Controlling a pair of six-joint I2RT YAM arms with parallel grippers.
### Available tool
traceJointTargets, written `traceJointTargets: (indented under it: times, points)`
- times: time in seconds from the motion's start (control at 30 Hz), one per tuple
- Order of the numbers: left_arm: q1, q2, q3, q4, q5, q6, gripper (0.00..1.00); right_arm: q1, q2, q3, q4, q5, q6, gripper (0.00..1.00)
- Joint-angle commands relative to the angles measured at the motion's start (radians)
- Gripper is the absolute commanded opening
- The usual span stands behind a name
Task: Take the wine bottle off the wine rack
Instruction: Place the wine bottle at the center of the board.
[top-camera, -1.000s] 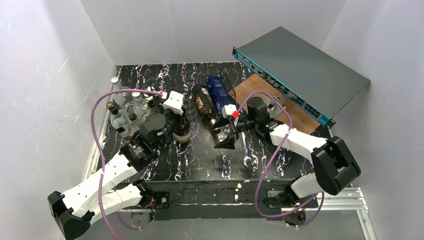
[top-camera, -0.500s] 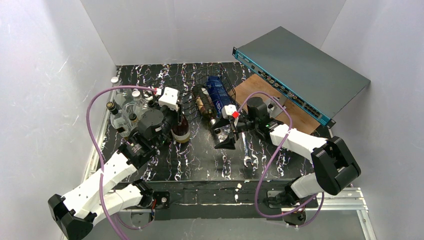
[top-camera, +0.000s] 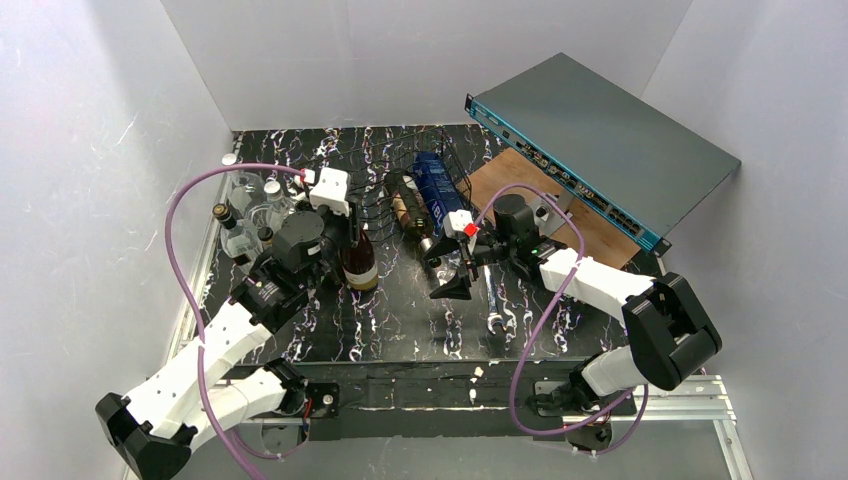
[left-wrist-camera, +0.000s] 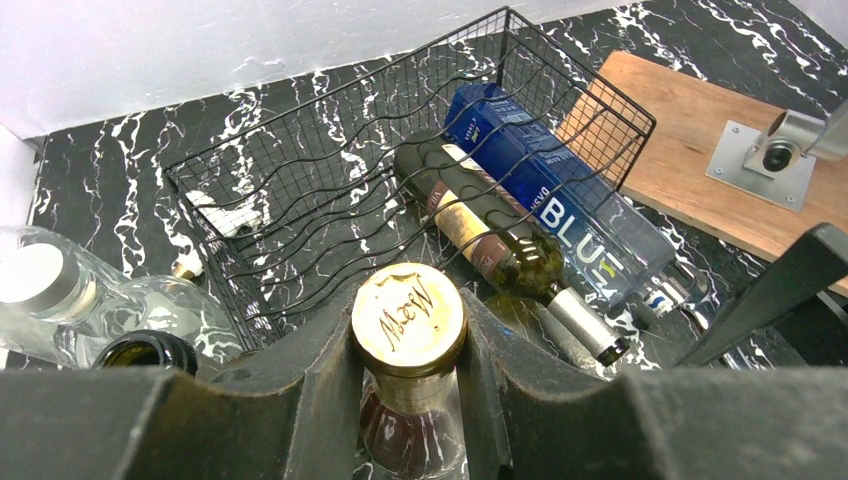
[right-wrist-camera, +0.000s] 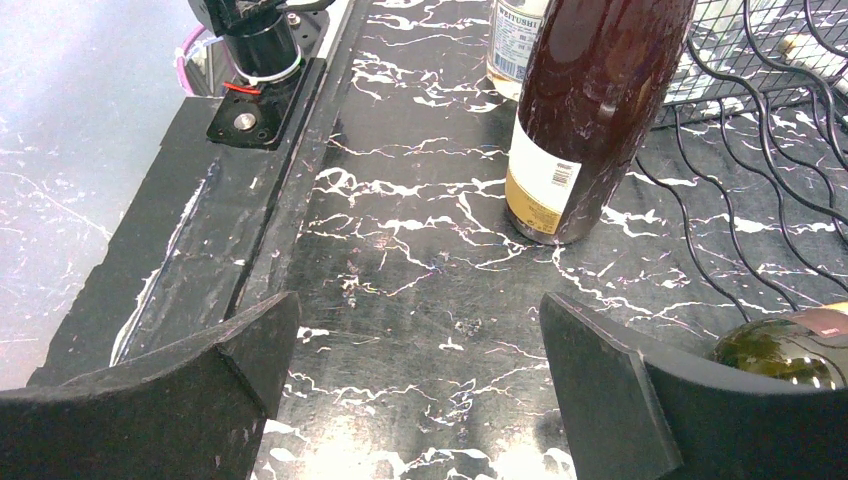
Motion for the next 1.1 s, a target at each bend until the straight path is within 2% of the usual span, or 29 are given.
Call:
traceJointTargets:
  times: [0.0, 0.03, 0.37, 0.63, 0.7, 0.77, 1.07]
  points:
    - [0.027, -0.018, 0.083, 0.119, -0.027, -0.019, 0.00, -0.007, -0.031, 0.010, 0.006, -0.021, -0.018, 0.98]
    - [0.029, -0.020, 0.083, 0.116, -0.034, -0.023, 0.02, -0.007, -0.031, 0.010, 0.006, -0.022, -0.019, 0.98]
    - [0.033, -0.053, 0.078, 0.087, -0.033, -0.050, 0.45, -0.008, -0.026, 0.012, 0.001, -0.019, -0.023, 0.98]
    - [0.033, -0.100, 0.095, -0.011, -0.012, -0.102, 0.71, -0.009, -0.016, 0.021, -0.027, -0.013, -0.040, 0.98]
    - [0.032, -0.113, 0.108, -0.047, -0.006, -0.119, 0.82, -0.008, -0.014, 0.029, -0.048, -0.004, -0.049, 0.98]
    - [0.032, -0.128, 0.131, -0.100, 0.015, -0.141, 0.98, -0.008, -0.008, 0.044, -0.080, 0.005, -0.057, 0.98]
    - [0.032, -0.200, 0.298, -0.464, 0.151, -0.286, 0.98, -0.011, 0.002, 0.174, -0.352, 0.137, -0.136, 0.98]
